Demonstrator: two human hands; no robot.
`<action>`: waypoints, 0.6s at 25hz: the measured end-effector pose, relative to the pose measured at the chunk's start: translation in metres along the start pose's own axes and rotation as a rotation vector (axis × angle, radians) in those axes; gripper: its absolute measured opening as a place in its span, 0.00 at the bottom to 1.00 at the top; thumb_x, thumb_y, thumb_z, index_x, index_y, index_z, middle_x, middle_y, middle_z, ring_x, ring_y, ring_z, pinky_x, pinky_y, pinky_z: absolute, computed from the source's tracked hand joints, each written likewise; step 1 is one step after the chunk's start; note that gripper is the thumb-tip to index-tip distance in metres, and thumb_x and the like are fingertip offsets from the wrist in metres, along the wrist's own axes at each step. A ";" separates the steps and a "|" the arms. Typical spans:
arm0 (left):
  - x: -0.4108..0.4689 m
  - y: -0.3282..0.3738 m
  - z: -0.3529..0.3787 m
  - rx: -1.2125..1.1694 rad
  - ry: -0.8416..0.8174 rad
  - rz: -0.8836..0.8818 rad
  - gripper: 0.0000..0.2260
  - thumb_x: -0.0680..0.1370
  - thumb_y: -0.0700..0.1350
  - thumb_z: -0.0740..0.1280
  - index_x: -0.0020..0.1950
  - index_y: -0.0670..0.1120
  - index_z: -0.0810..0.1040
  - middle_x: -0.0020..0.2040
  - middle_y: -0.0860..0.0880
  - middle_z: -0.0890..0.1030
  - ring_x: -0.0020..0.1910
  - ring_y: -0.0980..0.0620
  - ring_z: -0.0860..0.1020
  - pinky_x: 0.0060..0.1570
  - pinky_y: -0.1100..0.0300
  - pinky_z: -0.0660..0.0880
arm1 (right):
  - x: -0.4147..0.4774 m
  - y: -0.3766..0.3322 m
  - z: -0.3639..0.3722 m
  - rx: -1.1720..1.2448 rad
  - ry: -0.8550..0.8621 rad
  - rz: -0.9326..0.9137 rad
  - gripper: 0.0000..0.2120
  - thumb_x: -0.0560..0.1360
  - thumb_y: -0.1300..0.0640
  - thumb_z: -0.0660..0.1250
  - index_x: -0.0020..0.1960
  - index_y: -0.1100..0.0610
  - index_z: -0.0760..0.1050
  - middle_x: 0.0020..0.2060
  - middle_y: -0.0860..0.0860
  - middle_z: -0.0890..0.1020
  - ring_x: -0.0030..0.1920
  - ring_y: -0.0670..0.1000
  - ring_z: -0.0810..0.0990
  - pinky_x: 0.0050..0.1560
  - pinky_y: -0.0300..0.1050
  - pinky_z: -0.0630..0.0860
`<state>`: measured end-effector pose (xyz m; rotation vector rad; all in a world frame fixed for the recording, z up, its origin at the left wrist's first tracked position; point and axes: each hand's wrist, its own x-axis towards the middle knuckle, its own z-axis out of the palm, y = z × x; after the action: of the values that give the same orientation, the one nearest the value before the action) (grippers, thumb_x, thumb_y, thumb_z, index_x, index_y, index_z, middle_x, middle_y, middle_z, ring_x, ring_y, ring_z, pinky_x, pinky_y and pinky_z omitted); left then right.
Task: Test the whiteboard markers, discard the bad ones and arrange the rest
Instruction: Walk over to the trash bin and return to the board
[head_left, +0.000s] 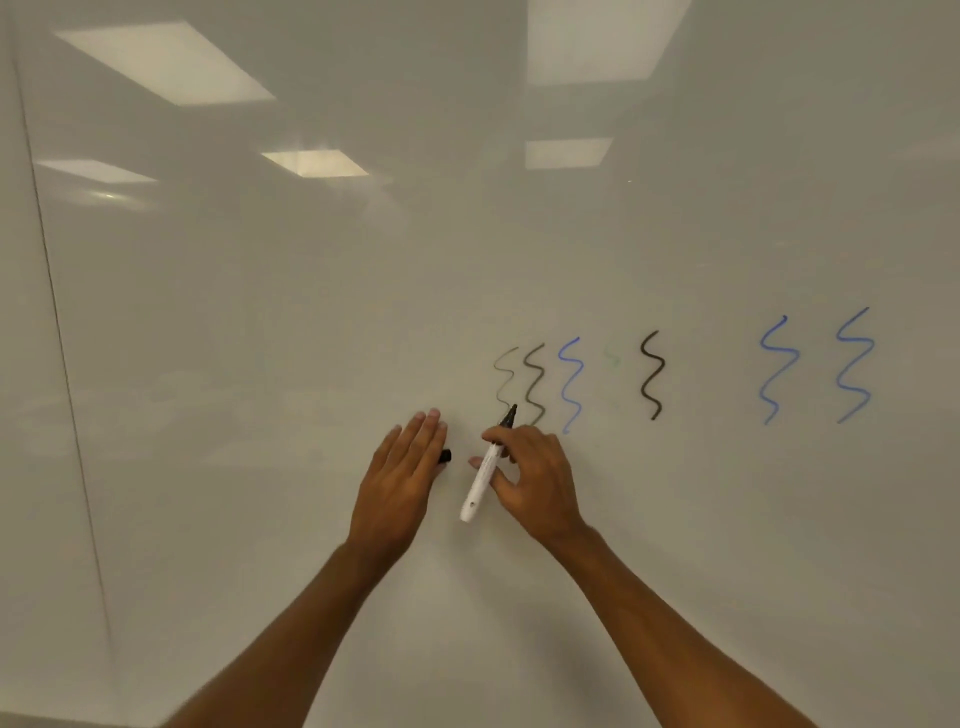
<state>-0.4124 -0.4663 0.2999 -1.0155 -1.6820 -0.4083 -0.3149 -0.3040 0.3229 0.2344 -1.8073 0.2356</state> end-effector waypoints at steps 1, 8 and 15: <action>0.011 -0.007 -0.001 0.011 0.011 0.017 0.20 0.80 0.41 0.62 0.71 0.38 0.67 0.72 0.41 0.67 0.72 0.45 0.64 0.69 0.48 0.64 | 0.012 -0.002 0.001 -0.012 0.060 -0.017 0.09 0.74 0.49 0.69 0.49 0.53 0.75 0.37 0.47 0.79 0.38 0.45 0.75 0.40 0.39 0.68; 0.074 -0.038 0.002 0.061 0.028 0.090 0.22 0.81 0.42 0.56 0.74 0.38 0.58 0.75 0.40 0.60 0.75 0.44 0.57 0.72 0.47 0.60 | 0.055 -0.019 0.018 0.019 0.326 0.158 0.10 0.72 0.56 0.68 0.52 0.56 0.73 0.35 0.50 0.81 0.36 0.46 0.72 0.38 0.39 0.71; 0.073 -0.038 0.019 0.030 0.058 0.038 0.22 0.83 0.46 0.50 0.76 0.40 0.54 0.76 0.42 0.57 0.76 0.45 0.54 0.74 0.47 0.55 | 0.062 0.001 0.034 -0.181 0.345 0.050 0.06 0.70 0.59 0.70 0.40 0.59 0.73 0.27 0.50 0.74 0.26 0.48 0.71 0.32 0.44 0.70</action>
<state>-0.4586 -0.4442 0.3673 -1.0030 -1.6102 -0.3824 -0.3618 -0.3153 0.3743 0.0179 -1.4822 0.1363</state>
